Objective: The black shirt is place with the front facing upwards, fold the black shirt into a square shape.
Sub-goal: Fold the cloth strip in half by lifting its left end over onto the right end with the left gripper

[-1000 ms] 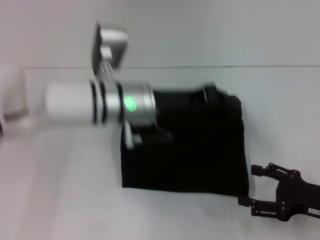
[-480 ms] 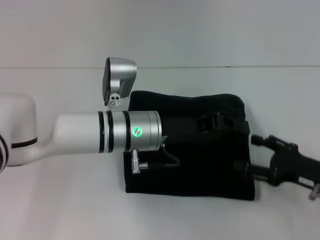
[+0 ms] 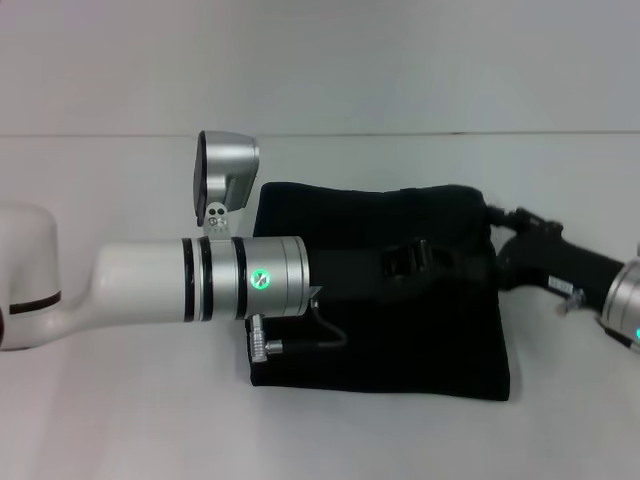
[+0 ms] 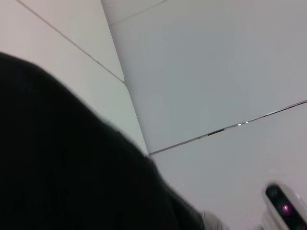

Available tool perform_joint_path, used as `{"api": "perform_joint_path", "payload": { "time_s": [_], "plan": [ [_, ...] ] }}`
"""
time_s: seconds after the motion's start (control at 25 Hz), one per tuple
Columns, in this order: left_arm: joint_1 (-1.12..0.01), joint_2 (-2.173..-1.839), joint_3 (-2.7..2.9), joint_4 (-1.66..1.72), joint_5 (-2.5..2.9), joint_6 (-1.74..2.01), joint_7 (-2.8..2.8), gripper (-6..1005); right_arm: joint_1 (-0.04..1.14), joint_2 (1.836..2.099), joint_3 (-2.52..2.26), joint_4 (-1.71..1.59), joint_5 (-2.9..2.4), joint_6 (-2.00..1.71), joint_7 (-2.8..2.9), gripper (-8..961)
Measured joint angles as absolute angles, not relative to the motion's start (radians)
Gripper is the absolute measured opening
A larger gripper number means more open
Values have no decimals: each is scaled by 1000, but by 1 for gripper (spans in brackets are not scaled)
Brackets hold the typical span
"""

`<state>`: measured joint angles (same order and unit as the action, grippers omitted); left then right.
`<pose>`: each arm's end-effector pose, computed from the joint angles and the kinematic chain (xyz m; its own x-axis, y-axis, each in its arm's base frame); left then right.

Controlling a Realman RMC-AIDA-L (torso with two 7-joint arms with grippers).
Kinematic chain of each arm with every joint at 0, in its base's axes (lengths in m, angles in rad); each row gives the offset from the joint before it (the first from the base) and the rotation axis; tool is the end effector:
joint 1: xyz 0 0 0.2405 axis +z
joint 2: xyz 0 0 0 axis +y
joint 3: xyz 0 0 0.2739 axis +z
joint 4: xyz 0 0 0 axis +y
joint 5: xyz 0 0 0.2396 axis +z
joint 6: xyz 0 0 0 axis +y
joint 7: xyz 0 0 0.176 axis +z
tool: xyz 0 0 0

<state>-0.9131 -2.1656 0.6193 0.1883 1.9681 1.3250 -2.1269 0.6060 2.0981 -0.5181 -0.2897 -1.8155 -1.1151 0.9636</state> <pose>-0.1548 0.3987 -0.1592 0.1665 0.9324 0.3209 0.8255 -0.3098 0.4718 0.3150 0.4128 -0.0809 0.7646 -0.2747 -0.5831 -0.5842 -0.6775 -0.4469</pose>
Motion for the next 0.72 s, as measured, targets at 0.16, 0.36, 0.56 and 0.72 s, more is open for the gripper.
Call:
{"api": "perform_joint_path", "payload": {
  "time_s": [0.16,0.36,0.56,0.72],
  "plan": [
    [-908,-2168,638,184,1968,1336,-2121,12,621,2099,-518,-284,-1724,-1077,931,944],
    [-906,-2174,691,179,1968,1299,-2119,12,623,2094,-518,-293,-1657,-1056,919,944],
    [-910,-2176,709,143,1965,1211,-2096,12,621,2093,-513,-293,-1634,-988,908,945],
    [-906,-2176,701,136,1960,1199,-2093,13,614,2095,-490,-286,-1591,-902,908,945]
  ]
}}
